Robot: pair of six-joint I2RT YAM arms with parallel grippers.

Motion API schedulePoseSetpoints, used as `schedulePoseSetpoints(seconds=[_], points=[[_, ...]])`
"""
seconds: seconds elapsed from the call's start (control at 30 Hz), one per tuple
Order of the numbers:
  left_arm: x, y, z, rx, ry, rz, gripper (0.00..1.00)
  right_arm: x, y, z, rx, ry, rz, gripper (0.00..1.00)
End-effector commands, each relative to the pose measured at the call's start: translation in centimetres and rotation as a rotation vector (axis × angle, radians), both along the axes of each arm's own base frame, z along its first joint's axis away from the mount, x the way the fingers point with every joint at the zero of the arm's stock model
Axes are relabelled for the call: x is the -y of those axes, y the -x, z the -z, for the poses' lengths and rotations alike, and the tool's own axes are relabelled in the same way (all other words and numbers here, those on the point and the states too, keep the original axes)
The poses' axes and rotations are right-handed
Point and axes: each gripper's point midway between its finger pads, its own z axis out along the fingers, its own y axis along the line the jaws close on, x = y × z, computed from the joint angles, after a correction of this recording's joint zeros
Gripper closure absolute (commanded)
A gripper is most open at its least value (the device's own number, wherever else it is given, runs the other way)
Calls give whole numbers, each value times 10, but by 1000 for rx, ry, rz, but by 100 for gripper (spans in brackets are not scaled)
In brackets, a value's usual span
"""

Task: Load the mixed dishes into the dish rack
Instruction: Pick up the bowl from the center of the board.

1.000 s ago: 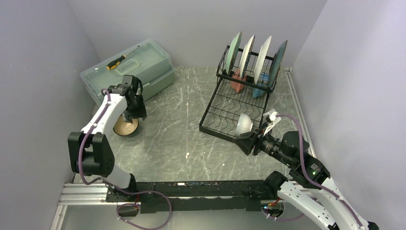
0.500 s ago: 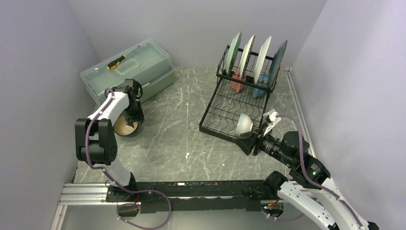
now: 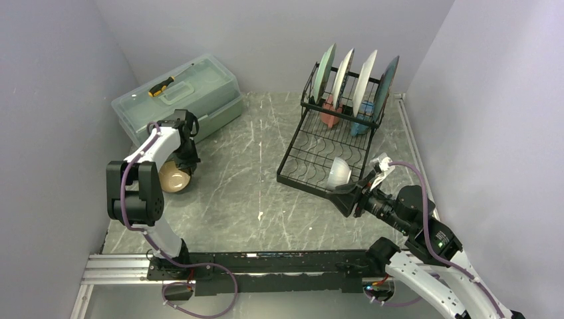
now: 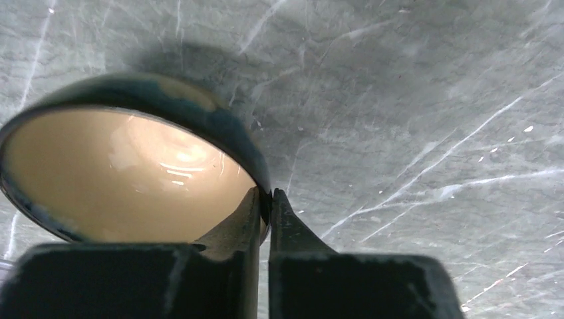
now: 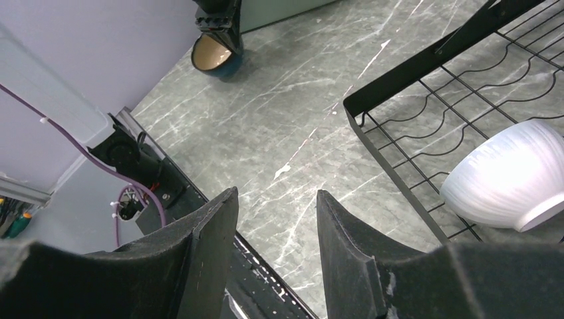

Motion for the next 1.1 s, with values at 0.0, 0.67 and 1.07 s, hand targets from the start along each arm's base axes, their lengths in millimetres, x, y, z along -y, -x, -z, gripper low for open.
schedulePoseSetpoints(seconds=[0.0,0.67,1.07], points=[[0,4,-4,2,5,7,100,3,1,-12,28,-22,9,51],[66,4,-89,193,201,169,100,2,3,-15,22,-35,4,51],[157,1,-177,396,640,329,100,3,5,-18,19,-45,5,52]])
